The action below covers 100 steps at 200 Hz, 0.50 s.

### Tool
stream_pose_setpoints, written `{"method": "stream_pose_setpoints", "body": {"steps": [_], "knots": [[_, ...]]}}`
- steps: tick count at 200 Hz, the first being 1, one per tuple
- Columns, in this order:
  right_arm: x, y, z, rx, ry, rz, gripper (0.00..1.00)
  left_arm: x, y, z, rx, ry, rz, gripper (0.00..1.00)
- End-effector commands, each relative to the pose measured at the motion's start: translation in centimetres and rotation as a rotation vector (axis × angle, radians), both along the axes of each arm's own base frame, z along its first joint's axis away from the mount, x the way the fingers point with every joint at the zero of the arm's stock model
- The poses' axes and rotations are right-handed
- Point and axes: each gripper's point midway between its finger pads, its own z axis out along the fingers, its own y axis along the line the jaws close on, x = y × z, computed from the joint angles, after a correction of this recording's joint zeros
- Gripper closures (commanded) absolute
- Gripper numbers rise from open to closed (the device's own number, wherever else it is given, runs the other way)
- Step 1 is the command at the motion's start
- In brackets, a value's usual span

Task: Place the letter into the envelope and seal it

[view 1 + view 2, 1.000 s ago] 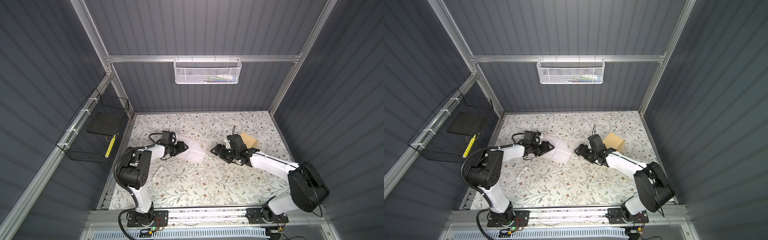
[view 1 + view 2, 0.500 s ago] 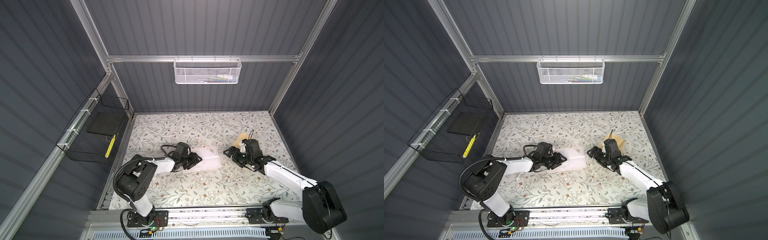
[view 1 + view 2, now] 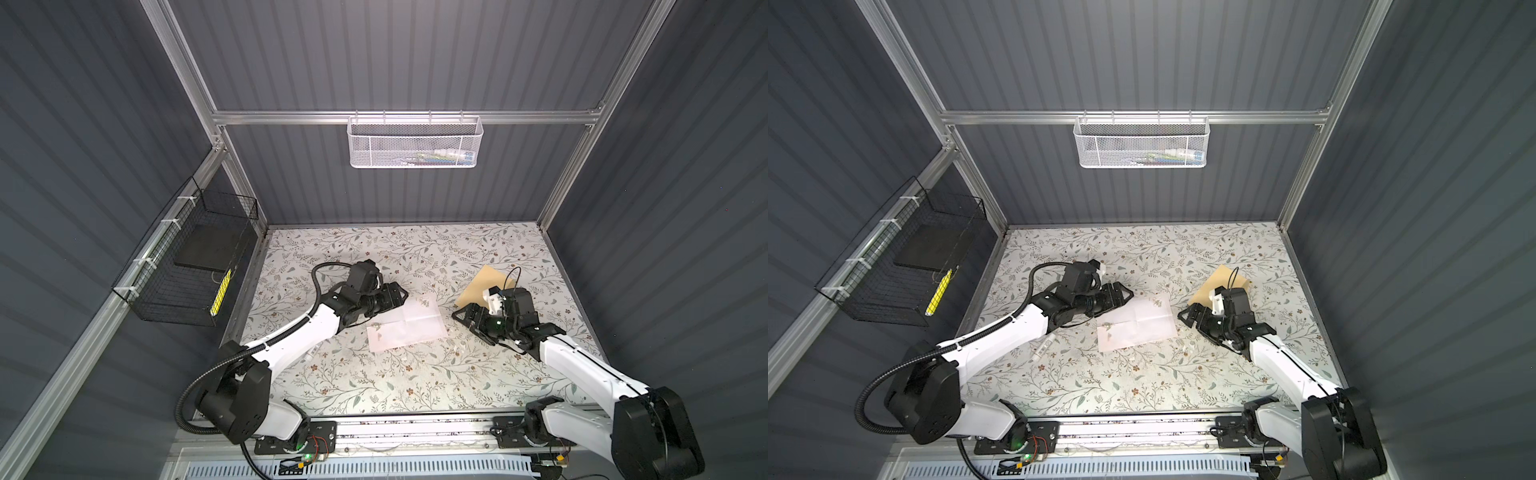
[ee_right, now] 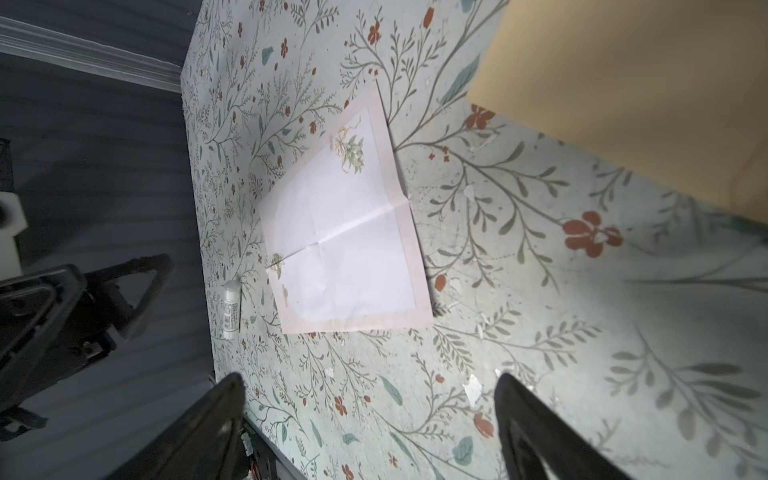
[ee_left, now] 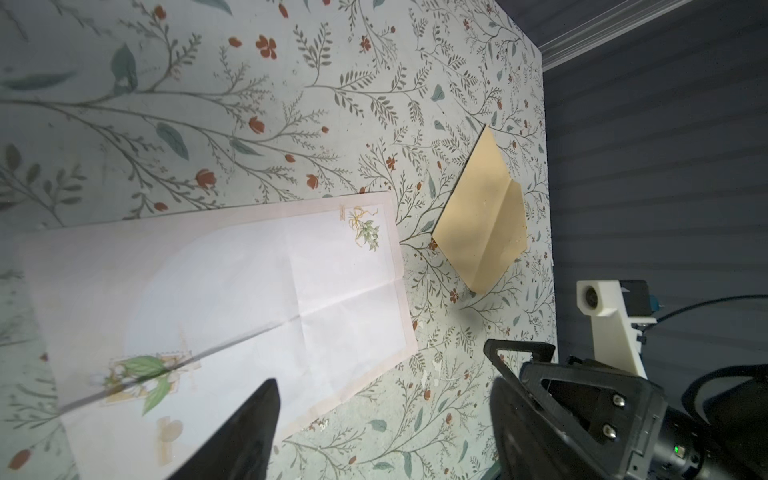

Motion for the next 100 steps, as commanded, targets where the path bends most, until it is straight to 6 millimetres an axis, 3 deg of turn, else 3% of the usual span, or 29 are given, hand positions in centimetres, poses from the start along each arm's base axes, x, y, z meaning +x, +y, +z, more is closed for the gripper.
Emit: {"method": "stream_pose_setpoints", "body": {"steps": [1, 45, 100], "knots": [[0.0, 0.6, 0.5, 0.024, -0.038, 0.044, 0.06, -1.1, 2.4, -3.1, 0.155, 0.067, -0.02, 0.2], [-0.4, 0.8, -0.7, 0.041, -0.004, 0.038, 0.07, -0.8, 2.1, -4.4, 0.132, 0.092, -0.044, 0.2], [-0.7, 1.8, -1.9, 0.04, 0.026, 0.046, 0.1, -0.9, 3.9, -7.1, 0.196, 0.137, -0.013, 0.31]]}}
